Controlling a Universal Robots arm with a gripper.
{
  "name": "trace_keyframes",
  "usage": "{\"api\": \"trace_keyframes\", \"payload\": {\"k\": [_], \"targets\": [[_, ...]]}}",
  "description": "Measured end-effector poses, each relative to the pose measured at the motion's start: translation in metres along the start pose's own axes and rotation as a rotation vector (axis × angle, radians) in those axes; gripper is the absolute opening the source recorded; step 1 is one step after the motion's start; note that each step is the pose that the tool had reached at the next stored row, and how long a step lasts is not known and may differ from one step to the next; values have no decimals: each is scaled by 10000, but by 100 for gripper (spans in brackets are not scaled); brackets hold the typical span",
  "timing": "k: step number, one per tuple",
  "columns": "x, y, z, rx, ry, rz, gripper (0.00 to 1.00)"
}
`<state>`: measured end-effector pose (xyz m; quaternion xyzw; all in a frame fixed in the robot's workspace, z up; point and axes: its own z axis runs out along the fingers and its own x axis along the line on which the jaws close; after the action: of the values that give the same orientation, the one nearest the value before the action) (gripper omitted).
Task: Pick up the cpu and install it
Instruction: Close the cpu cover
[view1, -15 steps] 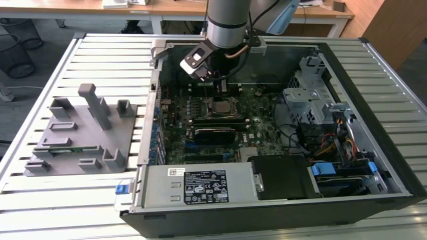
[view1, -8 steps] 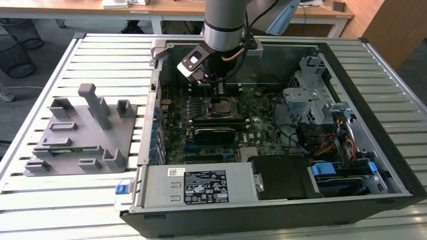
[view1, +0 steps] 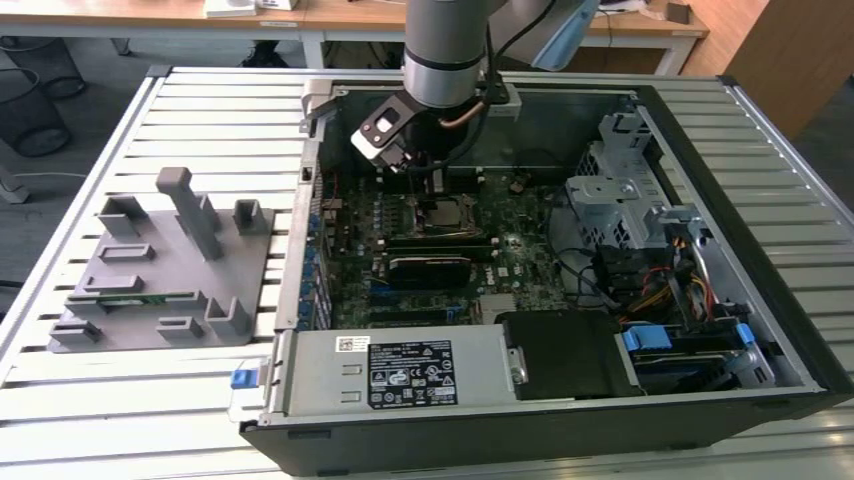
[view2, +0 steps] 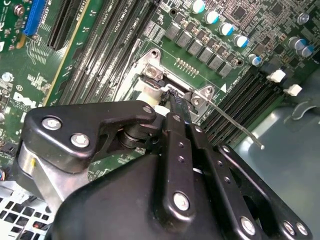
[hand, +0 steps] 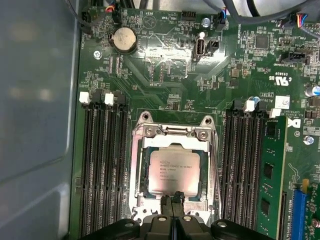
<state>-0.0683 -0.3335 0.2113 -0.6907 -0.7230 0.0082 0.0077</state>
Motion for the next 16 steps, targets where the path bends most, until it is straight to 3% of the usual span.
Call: {"api": "trace_keyframes", "payload": {"k": [16], "targets": [[1, -27, 115, 0, 0, -1, 12]]}}
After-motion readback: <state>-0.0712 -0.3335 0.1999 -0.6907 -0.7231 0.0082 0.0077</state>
